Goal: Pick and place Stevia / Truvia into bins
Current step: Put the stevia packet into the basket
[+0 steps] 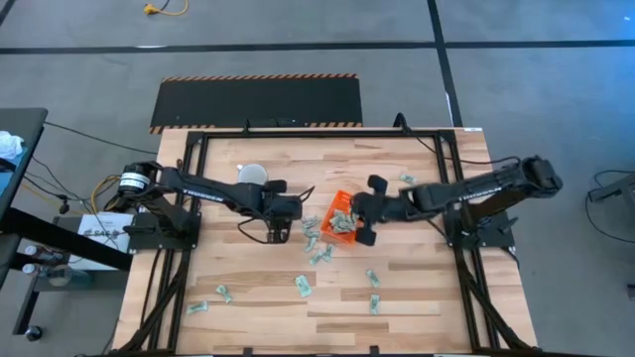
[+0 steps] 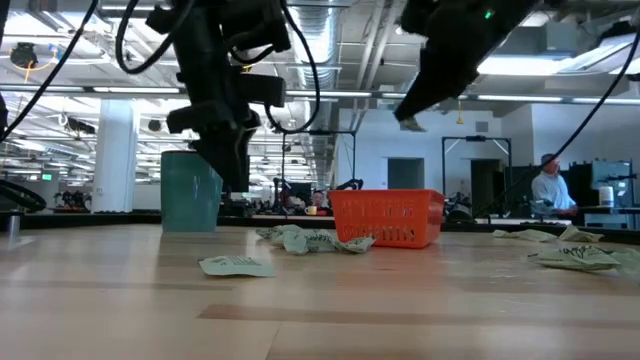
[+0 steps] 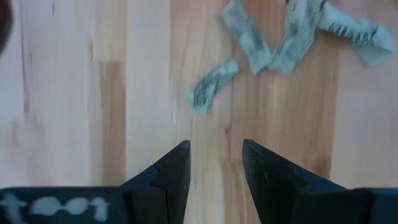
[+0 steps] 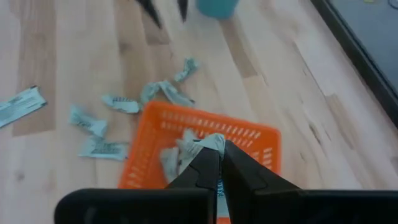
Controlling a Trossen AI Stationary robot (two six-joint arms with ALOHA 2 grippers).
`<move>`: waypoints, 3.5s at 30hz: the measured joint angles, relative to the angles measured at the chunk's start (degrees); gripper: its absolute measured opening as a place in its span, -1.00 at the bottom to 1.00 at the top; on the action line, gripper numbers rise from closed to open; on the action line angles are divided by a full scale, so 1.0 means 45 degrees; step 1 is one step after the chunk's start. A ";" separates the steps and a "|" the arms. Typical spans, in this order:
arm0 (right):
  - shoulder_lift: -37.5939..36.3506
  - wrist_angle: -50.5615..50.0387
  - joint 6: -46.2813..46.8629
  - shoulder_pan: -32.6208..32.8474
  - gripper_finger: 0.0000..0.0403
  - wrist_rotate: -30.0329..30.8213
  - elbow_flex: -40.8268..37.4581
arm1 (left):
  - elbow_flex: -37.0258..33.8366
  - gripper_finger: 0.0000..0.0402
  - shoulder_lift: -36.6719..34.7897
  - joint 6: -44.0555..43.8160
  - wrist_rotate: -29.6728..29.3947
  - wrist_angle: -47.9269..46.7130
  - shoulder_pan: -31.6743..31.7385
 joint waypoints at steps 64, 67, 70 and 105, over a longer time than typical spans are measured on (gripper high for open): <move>-0.1685 -0.3074 0.6003 0.6674 -0.41 0.5306 -0.0430 | -0.0983 0.05 0.1933 0.2627 0.2296 0.4357 0.1593; -0.1685 -0.3076 0.6103 0.6744 -0.41 0.5402 -0.0430 | -0.0983 0.05 0.1933 0.2395 0.2802 0.4310 0.1706; -0.1685 -0.3084 0.6420 0.6744 -0.41 0.5400 -0.0430 | -0.0954 0.05 0.2098 0.2106 0.3110 0.4177 0.1792; -0.1060 -0.6043 1.2169 0.8319 -0.41 0.4842 -0.0416 | 0.2553 -0.99 0.2351 0.1015 0.0251 0.0390 0.1128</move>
